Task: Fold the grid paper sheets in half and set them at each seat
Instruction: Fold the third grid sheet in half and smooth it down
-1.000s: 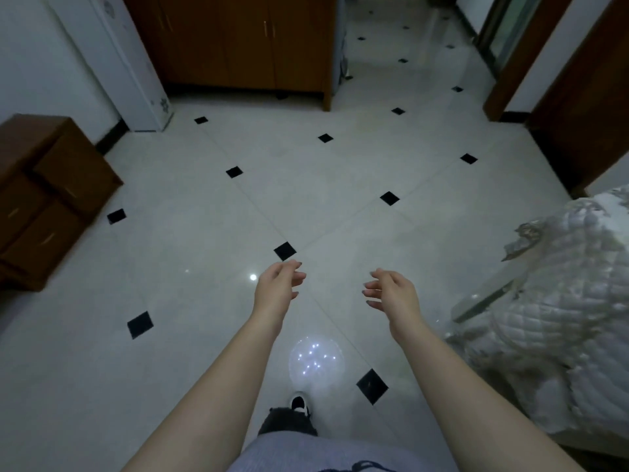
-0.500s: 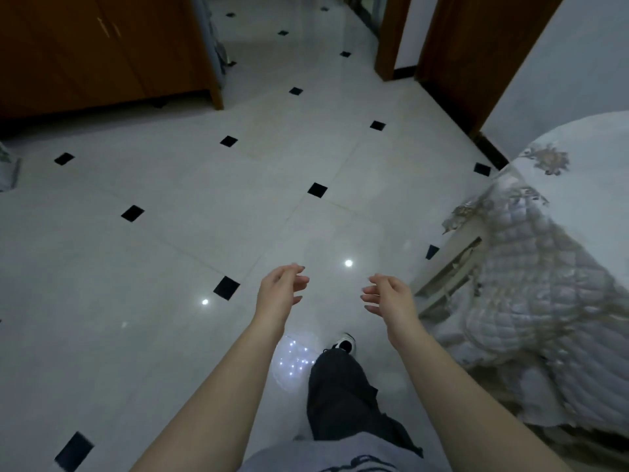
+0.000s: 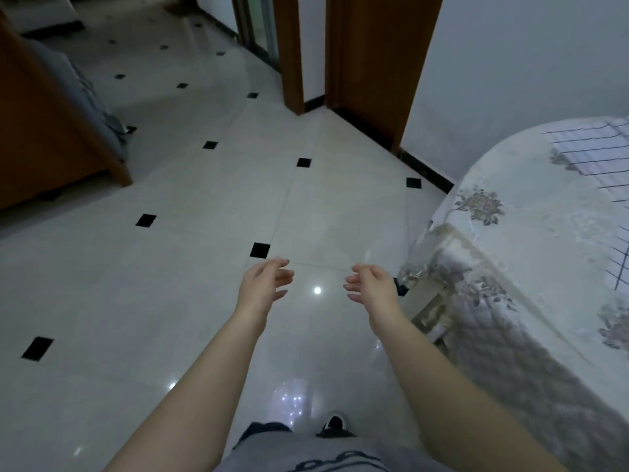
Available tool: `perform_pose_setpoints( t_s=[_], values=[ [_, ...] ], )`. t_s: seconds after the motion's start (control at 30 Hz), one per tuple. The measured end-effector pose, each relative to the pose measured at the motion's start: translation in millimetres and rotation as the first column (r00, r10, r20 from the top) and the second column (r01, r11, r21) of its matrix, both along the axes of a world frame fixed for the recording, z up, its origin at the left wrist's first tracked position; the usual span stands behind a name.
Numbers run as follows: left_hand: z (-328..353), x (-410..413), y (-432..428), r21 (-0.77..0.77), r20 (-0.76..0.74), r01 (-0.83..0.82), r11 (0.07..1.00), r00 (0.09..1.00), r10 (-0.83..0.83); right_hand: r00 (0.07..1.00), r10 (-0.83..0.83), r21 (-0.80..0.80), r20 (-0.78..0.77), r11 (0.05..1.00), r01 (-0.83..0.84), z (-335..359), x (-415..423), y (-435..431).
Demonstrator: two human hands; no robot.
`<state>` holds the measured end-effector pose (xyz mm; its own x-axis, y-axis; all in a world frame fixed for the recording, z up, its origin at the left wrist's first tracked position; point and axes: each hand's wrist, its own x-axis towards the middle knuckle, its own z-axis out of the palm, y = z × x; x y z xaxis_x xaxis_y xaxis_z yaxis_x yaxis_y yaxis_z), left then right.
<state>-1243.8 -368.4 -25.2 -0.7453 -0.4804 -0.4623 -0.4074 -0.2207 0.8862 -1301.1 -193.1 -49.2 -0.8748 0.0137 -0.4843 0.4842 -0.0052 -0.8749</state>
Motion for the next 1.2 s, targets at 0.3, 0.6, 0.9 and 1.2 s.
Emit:
perform_pose_setpoints(
  t_s=[0.3,0.6,0.9,1.2],
  values=[
    [-12.1,-142.6,-6.7,0.066,0.035,0.162,0.985,0.986,-0.164,0.984,-0.169,0.057,0.063,0.985,0.166,-22.6,-104.1,6.3],
    [-18.6,-338.5,-20.1,0.069,0.037,0.455,0.888,0.888,-0.458,0.903,-0.430,0.084,0.013,0.900,0.427,-20.1,-245.2,-14.1],
    [-12.2,-462.1,28.8,0.085,0.018,0.785,0.613,0.614,-0.789,0.649,-0.761,0.071,-0.023,0.646,0.760,-7.0,-308.0,0.3],
    [-21.7,-514.3,105.3,0.108,0.011,0.932,0.346,0.346,-0.938,0.389,-0.920,0.087,-0.044,0.384,0.919,-4.6,-317.0,52.4]
  ],
)
